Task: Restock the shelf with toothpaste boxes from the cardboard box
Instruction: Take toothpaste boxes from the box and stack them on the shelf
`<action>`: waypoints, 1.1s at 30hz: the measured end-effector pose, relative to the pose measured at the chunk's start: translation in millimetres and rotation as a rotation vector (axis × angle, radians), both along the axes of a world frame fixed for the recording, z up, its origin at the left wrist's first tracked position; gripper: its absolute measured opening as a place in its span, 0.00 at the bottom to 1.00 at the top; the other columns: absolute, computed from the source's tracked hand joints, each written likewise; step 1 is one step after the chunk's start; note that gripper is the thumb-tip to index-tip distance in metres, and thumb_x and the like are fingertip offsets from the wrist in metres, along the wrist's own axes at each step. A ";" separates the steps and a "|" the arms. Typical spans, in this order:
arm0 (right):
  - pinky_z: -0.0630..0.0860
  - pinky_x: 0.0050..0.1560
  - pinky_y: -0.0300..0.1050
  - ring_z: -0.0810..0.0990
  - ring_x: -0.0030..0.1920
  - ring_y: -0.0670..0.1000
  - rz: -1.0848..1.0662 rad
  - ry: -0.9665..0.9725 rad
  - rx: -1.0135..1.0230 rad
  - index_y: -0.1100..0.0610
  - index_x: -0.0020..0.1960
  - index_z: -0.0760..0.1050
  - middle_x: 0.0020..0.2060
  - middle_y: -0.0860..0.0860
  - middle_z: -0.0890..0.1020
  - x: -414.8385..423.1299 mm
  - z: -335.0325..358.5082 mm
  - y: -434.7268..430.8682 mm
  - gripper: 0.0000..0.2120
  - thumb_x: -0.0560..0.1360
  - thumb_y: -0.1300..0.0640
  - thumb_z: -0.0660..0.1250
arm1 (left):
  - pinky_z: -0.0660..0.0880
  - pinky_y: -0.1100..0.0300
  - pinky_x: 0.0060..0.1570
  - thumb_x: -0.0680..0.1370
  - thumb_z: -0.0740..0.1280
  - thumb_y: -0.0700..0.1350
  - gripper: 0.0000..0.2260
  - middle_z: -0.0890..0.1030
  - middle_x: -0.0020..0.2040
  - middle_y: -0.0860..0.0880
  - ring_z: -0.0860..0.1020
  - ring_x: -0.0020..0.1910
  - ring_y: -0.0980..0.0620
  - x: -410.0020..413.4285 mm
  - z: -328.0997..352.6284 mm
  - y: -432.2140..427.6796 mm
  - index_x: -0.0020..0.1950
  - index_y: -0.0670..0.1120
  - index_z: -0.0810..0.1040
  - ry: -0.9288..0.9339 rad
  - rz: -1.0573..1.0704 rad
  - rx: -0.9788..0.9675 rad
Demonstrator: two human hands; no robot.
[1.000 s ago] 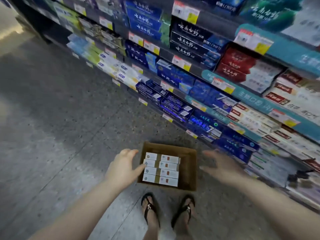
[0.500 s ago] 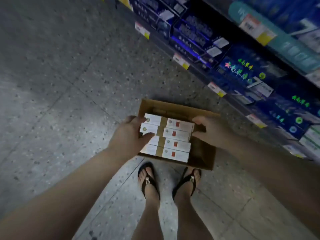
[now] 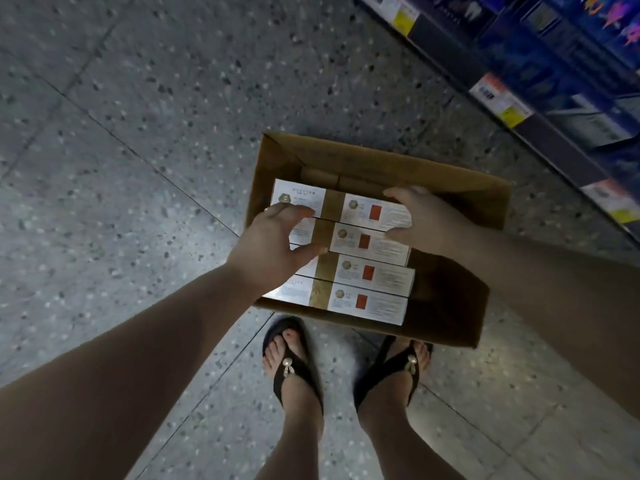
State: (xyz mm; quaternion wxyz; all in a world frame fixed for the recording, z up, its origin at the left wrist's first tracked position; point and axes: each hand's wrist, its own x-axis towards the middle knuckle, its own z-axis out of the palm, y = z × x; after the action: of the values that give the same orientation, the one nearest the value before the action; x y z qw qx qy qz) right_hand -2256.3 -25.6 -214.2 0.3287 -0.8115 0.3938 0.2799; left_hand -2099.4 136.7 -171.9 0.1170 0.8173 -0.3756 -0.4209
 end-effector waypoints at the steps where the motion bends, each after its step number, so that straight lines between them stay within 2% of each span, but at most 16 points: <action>1: 0.67 0.65 0.50 0.65 0.70 0.54 0.001 -0.005 0.002 0.48 0.72 0.58 0.72 0.51 0.63 -0.4 -6.2 -1.7 0.33 0.71 0.54 0.69 | 0.68 0.48 0.66 0.71 0.71 0.48 0.24 0.72 0.67 0.45 0.68 0.68 0.45 1.7 -7.0 -1.1 0.66 0.47 0.72 -0.004 0.000 -0.006; 9: 0.68 0.64 0.50 0.64 0.70 0.53 0.070 0.006 0.048 0.47 0.74 0.54 0.72 0.50 0.62 -3.9 -32.3 -9.2 0.36 0.71 0.53 0.69 | 0.73 0.46 0.60 0.72 0.70 0.47 0.25 0.72 0.66 0.46 0.72 0.61 0.43 10.3 -38.4 -1.5 0.67 0.48 0.70 -0.010 -0.019 0.022; 17: 0.64 0.66 0.52 0.60 0.72 0.55 0.138 0.031 -0.030 0.47 0.74 0.50 0.73 0.50 0.62 -0.5 -37.9 -15.6 0.40 0.70 0.55 0.69 | 0.71 0.47 0.63 0.72 0.70 0.47 0.23 0.73 0.66 0.46 0.69 0.65 0.45 14.1 -47.7 1.6 0.66 0.47 0.72 -0.023 -0.033 0.013; 22: 0.67 0.62 0.51 0.64 0.68 0.54 0.084 -0.035 -0.099 0.49 0.72 0.59 0.68 0.50 0.69 -0.1 -35.3 -12.4 0.33 0.71 0.54 0.68 | 0.73 0.46 0.60 0.71 0.72 0.46 0.20 0.78 0.61 0.46 0.73 0.62 0.44 21.8 -51.1 7.2 0.61 0.47 0.76 -0.048 -0.089 -0.034; 25: 0.69 0.61 0.52 0.67 0.66 0.55 0.000 -0.050 -0.121 0.51 0.71 0.61 0.65 0.52 0.71 -13.7 -19.9 -16.6 0.31 0.71 0.55 0.69 | 0.70 0.45 0.61 0.68 0.73 0.46 0.22 0.78 0.61 0.46 0.72 0.62 0.43 26.2 -51.8 10.6 0.61 0.47 0.76 -0.119 -0.153 -0.030; 27: 0.69 0.61 0.54 0.69 0.65 0.56 -0.070 -0.053 -0.120 0.52 0.70 0.62 0.65 0.54 0.71 -30.4 -6.8 -20.4 0.31 0.70 0.55 0.70 | 0.67 0.47 0.65 0.68 0.74 0.48 0.26 0.75 0.64 0.47 0.68 0.66 0.44 28.2 -51.3 10.6 0.65 0.49 0.73 -0.170 -0.224 0.017; 30: 0.69 0.61 0.56 0.69 0.66 0.58 -0.198 -0.053 -0.093 0.54 0.70 0.63 0.66 0.55 0.71 -60.5 11.7 -26.0 0.32 0.69 0.55 0.71 | 0.58 0.48 0.70 0.69 0.72 0.52 0.32 0.66 0.71 0.51 0.58 0.72 0.47 28.2 -54.4 3.9 0.71 0.54 0.63 -0.185 -0.355 0.121; 33: 0.71 0.61 0.60 0.71 0.64 0.59 -0.277 -0.072 -0.072 0.55 0.68 0.65 0.64 0.57 0.72 -89.1 21.2 -28.7 0.31 0.68 0.56 0.72 | 0.49 0.47 0.74 0.71 0.68 0.57 0.36 0.57 0.76 0.52 0.54 0.75 0.47 23.7 -65.9 -10.0 0.74 0.56 0.54 -0.195 -0.512 0.195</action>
State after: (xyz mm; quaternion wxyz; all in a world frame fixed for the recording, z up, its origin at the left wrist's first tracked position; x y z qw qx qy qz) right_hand -2345.4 -54.2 -193.0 0.3489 -0.7703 0.4995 0.1882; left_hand -2075.7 126.8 -237.8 -0.1089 0.7398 -0.5370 -0.3905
